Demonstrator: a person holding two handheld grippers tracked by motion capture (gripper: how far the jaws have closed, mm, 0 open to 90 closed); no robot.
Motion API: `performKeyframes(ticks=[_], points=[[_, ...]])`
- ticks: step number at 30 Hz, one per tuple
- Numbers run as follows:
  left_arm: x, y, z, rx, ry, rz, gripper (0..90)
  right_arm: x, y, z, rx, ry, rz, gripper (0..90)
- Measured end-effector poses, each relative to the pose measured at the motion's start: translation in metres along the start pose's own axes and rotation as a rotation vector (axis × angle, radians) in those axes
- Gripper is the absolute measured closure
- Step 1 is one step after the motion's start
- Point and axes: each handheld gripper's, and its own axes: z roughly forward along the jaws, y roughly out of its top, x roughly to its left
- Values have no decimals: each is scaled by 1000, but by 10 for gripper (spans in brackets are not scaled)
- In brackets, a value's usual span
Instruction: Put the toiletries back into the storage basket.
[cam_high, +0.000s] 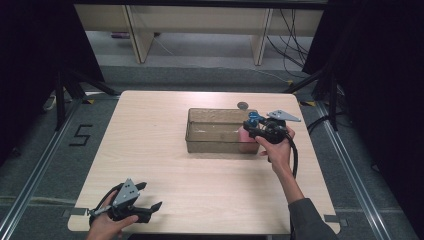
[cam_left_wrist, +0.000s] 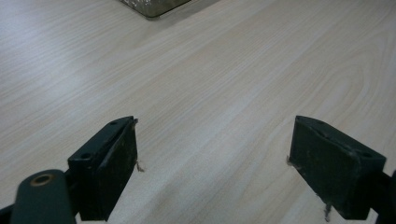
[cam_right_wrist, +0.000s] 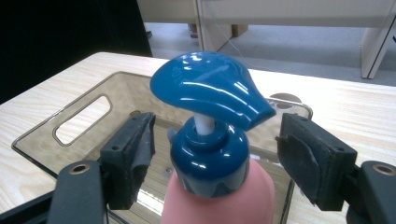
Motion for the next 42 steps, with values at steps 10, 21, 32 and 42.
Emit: performKeyframes(ticks=[10, 21, 32, 42], points=[[1, 0, 0, 4, 6, 9, 149, 5, 0, -2, 7, 4, 24, 273], [1, 0, -1, 10, 9, 8, 149, 6, 0, -8, 7, -13, 4, 257], [1, 0, 0, -3, 3, 2, 149, 10, -1, -14, 3, -4, 12, 255], [0, 0, 0, -3, 3, 1, 148, 12, -2, -20, 7, 4, 21, 256]])
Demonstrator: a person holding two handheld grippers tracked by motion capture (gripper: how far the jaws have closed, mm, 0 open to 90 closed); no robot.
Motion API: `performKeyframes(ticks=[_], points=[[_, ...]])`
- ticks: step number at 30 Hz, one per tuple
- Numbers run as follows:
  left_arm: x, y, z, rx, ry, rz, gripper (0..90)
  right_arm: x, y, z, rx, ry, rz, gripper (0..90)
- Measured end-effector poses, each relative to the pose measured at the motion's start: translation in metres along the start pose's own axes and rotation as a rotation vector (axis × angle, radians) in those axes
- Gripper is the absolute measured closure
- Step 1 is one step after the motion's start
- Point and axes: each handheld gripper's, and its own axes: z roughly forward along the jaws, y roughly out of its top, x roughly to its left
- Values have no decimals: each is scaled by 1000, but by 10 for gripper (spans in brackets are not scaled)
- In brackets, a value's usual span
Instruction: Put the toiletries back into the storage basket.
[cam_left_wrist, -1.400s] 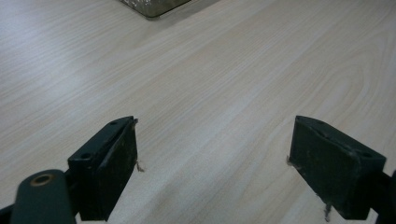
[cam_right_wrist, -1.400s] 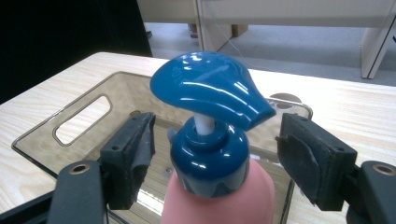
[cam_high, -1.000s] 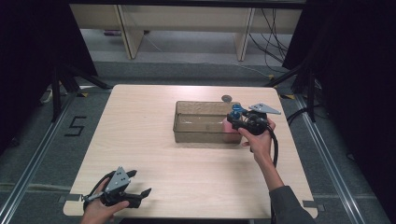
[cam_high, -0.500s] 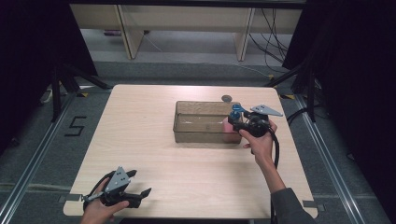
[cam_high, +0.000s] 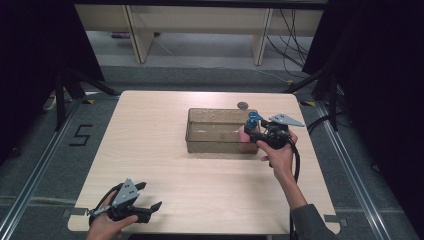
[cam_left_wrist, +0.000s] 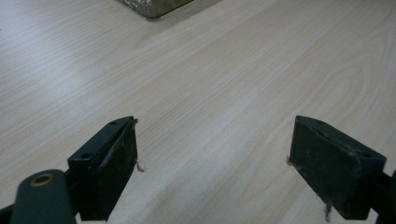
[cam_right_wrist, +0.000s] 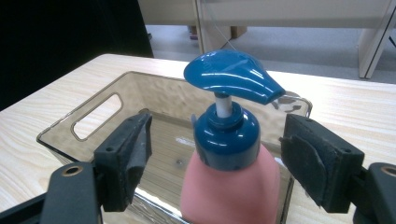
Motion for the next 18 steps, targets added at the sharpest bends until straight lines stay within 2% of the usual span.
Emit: performKeyframes(ticks=[2, 3, 4, 5, 8, 9, 10, 11, 12, 14, 15, 16, 18], points=[[1, 0, 0, 7, 2, 11, 148, 3, -1, -1, 3, -3, 34, 257], [1, 0, -1, 12, 4, 20, 148, 1, -1, -1, -7, 1, 10, 257], [0, 0, -1, 8, 2, 10, 148, 2, -1, -1, -5, 0, 19, 257], [1, 0, -1, 9, 3, 11, 148, 0, -1, -1, -17, 8, 0, 257], [0, 0, 0, 0, 4, 2, 149, 3, -1, -2, -11, 8, 15, 258], [1, 0, -1, 8, 3, 11, 148, 2, -1, -2, -10, 3, -2, 258], [1, 0, -1, 12, 5, 24, 148, 4, -2, -2, -11, 13, 17, 258], [1, 0, -1, 12, 5, 24, 148, 4, -2, -2, -11, 13, 17, 258], [0, 0, 0, 0, 4, 0, 148, 3, -2, -2, -13, 4, -6, 259], [0, 0, -1, 5, 2, 7, 149, 3, -2, -3, -6, -4, -23, 259], [1, 0, -1, 10, 4, 17, 149, 7, -3, -3, -5, 9, 23, 259], [1, 0, -1, 10, 4, 17, 148, 4, -3, -3, -16, 18, 3, 259], [0, 0, 0, 0, 3, 2, 149, 5, -3, -3, -14, 21, 8, 259]])
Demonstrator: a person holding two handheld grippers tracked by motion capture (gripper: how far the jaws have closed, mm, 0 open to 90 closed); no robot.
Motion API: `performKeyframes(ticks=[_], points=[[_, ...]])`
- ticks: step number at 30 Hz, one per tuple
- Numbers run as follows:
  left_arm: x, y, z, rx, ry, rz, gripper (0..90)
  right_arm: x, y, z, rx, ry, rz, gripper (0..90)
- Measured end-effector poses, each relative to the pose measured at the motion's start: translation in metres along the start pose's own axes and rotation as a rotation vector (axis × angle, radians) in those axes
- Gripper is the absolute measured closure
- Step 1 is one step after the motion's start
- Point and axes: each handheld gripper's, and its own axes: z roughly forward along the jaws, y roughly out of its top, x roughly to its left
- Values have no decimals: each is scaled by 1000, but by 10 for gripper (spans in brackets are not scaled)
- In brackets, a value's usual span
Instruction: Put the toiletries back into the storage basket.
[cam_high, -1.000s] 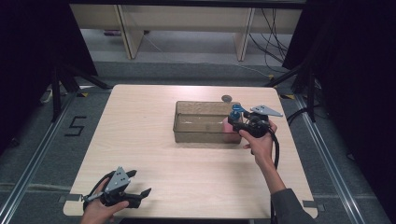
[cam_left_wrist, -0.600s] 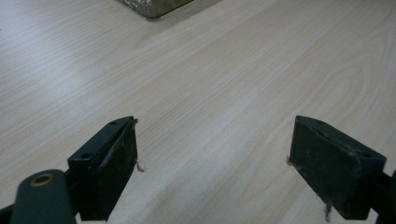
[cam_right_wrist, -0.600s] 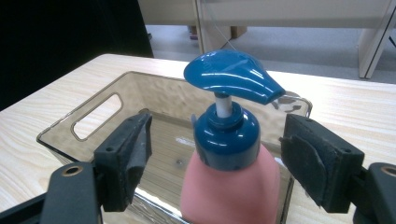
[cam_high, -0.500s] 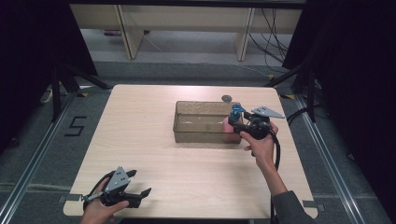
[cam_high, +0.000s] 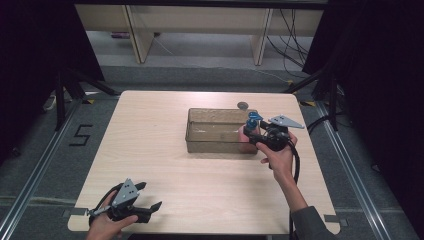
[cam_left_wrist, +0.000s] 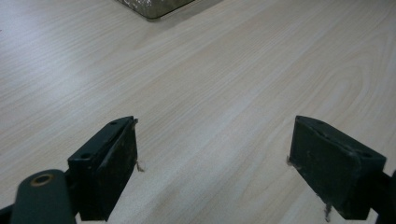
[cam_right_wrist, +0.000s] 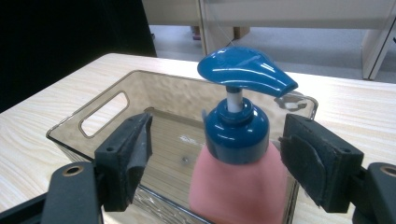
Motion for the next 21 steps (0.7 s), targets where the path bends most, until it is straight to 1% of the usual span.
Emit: performKeyframes(ticks=[1, 2, 3, 4, 5, 8, 9, 10, 11, 12, 14, 15, 16, 17, 18, 19, 20, 21], points=[[0, 0, 0, 3, 2, 6, 149, -1, -1, 0, -7, -11, -26, 259], [0, 0, 0, 3, 2, 6, 148, -1, -1, 0, -7, -11, -26, 259], [1, 0, -1, 11, 1, 19, 148, 0, -1, 0, -5, -10, -25, 259], [0, 0, 0, 6, -3, 8, 148, 0, -1, -1, 10, -16, -21, 258], [0, 0, 0, -1, -1, -1, 148, 1, -1, -1, 10, -14, -10, 257], [0, 0, 0, 0, -3, 0, 149, 2, -1, -2, -2, -1, 4, 257], [0, 0, 0, 0, -3, -1, 148, 3, -1, -4, 1, -1, 1, 257], [0, 0, 0, 0, -3, -1, 148, 2, -1, -5, -4, -16, -26, 257], [0, 0, 0, 2, 2, 0, 149, 4, 0, -6, 9, -1, -11, 257], [0, 0, 0, 2, 2, 0, 149, 4, -1, -6, -7, -10, -29, 257], [0, 0, 0, -1, 0, 0, 148, 5, -1, -7, -13, -3, -26, 257], [0, 0, -1, 5, 1, 5, 148, 6, -2, -8, -1, -4, -7, 257], [0, 0, 0, 0, 0, -1, 148, 7, -2, -8, -12, 1, -11, 258], [0, 0, 0, 0, 0, -1, 149, 7, -2, -8, -12, 1, -11, 258], [1, 0, 0, 3, -1, 3, 149, 7, -2, -10, -3, -6, -28, 257], [1, 0, 0, 3, -1, 3, 148, 7, -2, -10, -3, -6, -28, 257], [0, 0, -1, 4, 2, 4, 148, 7, -2, -10, -20, 6, -29, 257], [0, 0, -1, 5, -5, 1, 148, 11, -3, -12, -4, 9, 6, 258]])
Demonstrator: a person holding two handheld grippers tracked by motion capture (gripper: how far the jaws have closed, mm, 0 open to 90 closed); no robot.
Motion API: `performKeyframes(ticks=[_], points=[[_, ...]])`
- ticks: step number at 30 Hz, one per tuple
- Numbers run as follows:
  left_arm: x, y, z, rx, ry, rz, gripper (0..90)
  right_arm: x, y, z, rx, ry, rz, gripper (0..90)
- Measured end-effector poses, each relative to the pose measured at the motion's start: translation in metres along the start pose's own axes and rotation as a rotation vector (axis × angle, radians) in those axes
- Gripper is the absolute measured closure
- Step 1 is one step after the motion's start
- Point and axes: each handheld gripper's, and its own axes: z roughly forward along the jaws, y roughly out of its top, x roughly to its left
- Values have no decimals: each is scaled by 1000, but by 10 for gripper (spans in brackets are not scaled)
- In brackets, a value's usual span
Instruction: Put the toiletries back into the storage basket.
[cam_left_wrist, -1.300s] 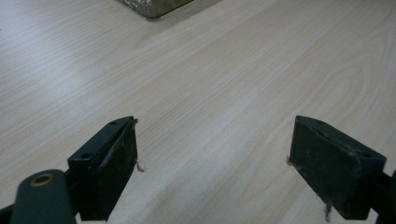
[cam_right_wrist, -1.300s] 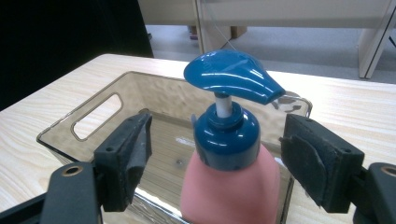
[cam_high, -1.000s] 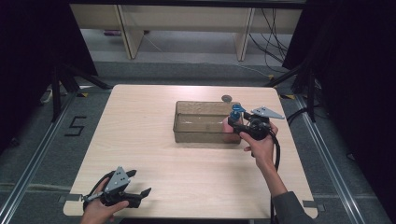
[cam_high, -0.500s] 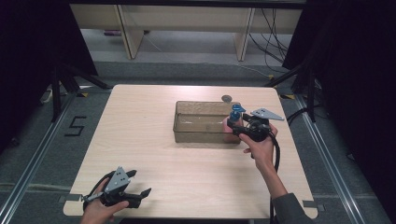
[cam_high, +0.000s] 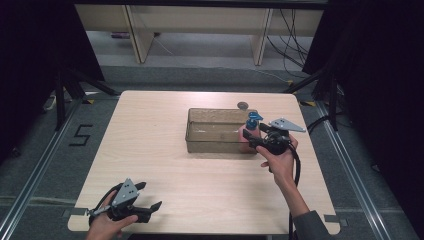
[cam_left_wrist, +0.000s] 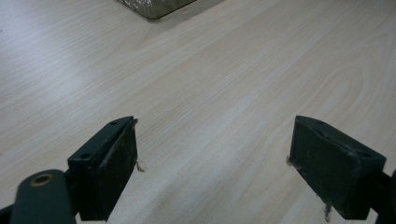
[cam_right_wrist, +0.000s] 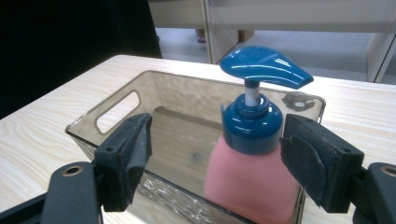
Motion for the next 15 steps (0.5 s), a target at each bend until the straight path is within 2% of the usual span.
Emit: performKeyframes(ticks=[1, 2, 4, 5, 7, 8, 10, 11, 12, 15], points=[[0, 0, 0, -1, 0, 2, 148, -2, 0, 0, -17, 3, -31, 258], [1, 0, 0, -2, 2, 3, 148, 0, 0, -1, -9, 6, -12, 258], [1, 0, 0, 0, 0, 4, 148, 0, 0, -1, -16, 0, -27, 258], [0, 0, 0, 2, 0, 5, 148, 3, -1, -3, -7, 10, 0, 258], [0, 0, 0, -4, -1, -2, 148, 4, -1, -4, -10, 15, 0, 258], [1, 1, 0, -2, 0, 5, 148, 4, -2, -4, -16, 26, -23, 258], [1, 0, -1, 4, 6, 15, 148, 6, -2, -5, -10, 23, -26, 258], [1, 0, 0, 3, 5, 15, 148, 7, -2, -5, -14, 38, -22, 258], [1, 0, 0, 2, 6, 15, 148, 7, -3, -6, -14, 28, -37, 258], [0, 0, 0, -2, 1, 5, 149, 9, -3, -7, -6, 34, -36, 258]])
